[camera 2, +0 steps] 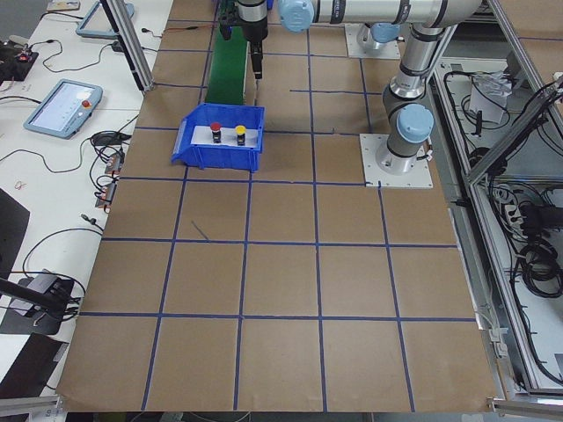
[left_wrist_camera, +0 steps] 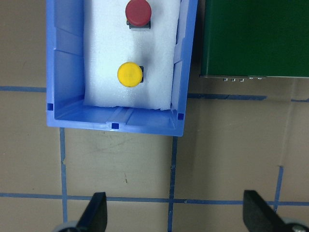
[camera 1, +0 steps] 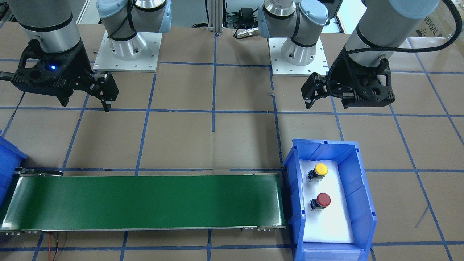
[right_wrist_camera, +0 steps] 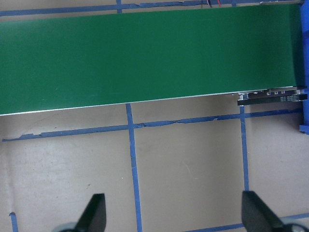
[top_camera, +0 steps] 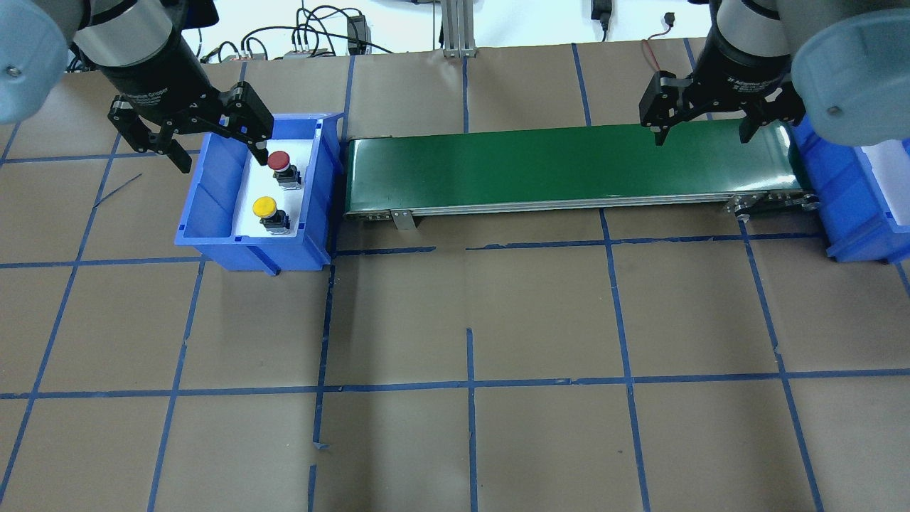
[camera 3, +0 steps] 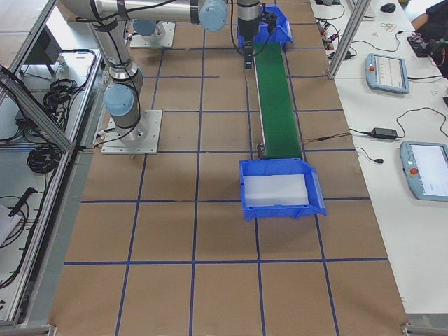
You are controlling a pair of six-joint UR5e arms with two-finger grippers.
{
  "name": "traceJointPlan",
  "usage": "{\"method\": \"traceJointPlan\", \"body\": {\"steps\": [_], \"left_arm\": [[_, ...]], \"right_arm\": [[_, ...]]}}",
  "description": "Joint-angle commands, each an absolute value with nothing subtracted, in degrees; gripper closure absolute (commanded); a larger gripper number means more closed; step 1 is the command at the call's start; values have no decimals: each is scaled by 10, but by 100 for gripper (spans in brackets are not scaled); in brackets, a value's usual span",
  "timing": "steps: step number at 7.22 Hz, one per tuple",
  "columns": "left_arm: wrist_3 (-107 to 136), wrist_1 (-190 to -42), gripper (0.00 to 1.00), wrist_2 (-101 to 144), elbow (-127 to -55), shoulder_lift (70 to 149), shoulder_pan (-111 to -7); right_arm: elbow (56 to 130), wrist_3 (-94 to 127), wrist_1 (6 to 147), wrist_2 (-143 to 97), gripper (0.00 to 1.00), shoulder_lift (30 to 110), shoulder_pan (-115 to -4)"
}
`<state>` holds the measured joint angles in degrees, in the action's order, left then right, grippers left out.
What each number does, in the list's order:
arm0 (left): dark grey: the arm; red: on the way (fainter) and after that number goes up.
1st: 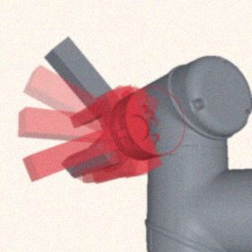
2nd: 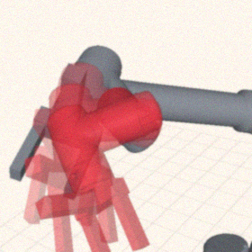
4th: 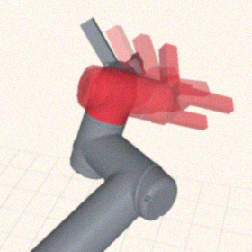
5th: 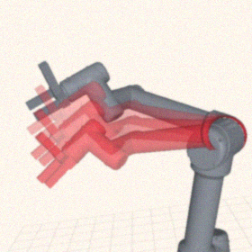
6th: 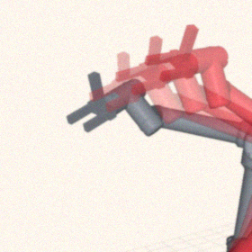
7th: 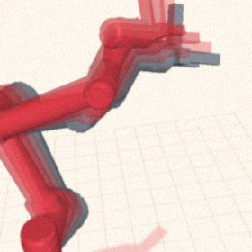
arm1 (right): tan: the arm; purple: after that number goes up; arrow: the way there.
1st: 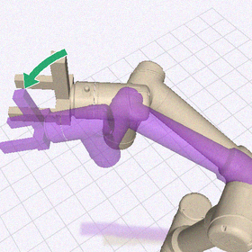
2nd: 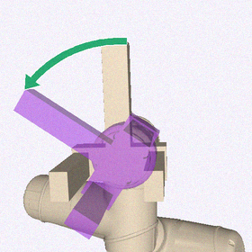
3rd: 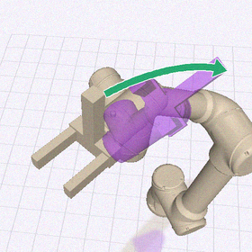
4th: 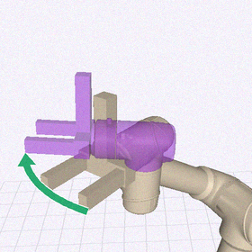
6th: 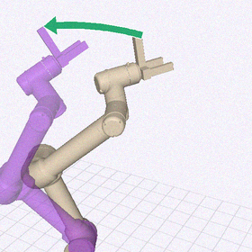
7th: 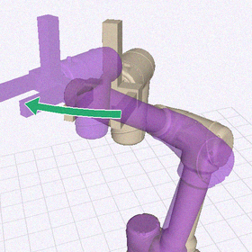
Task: Transport two buttons from left to right
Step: 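Move the left gripper over the yellow button in the blue bin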
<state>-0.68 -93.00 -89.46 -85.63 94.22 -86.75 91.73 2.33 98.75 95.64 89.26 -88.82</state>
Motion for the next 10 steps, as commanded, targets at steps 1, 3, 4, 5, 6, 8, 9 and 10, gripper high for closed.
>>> {"method": "traceJointPlan", "body": {"steps": [1, 3, 4, 5, 6, 8, 9, 10], "left_arm": [[-8, -925, 0, -911, -858, 934, -868], [-4, -925, 0, -927, -860, 934, -868], [-4, -928, 0, -927, -860, 934, -869], [-4, -926, 2, -935, -860, 931, -869], [-2, -924, 1, -937, -860, 931, -871], [-58, -922, 0, -912, -850, 943, -862], [-88, -887, 1, -912, -849, 973, -860], [-89, -855, 1, -909, -844, 1011, -849]], "right_arm": [[918, 16, 988, 955, 0, 896, -889], [918, 14, 988, 954, 0, 896, -889], [918, 14, 988, 954, 0, 896, -889], [919, 13, 987, 954, 0, 896, -891], [920, 13, 989, 954, 0, 896, -895], [908, 16, 941, 893, 0, 896, -897], [872, 11, 865, 897, 0, 894, -898], [849, 7, 810, 897, 0, 889, -897]]}}
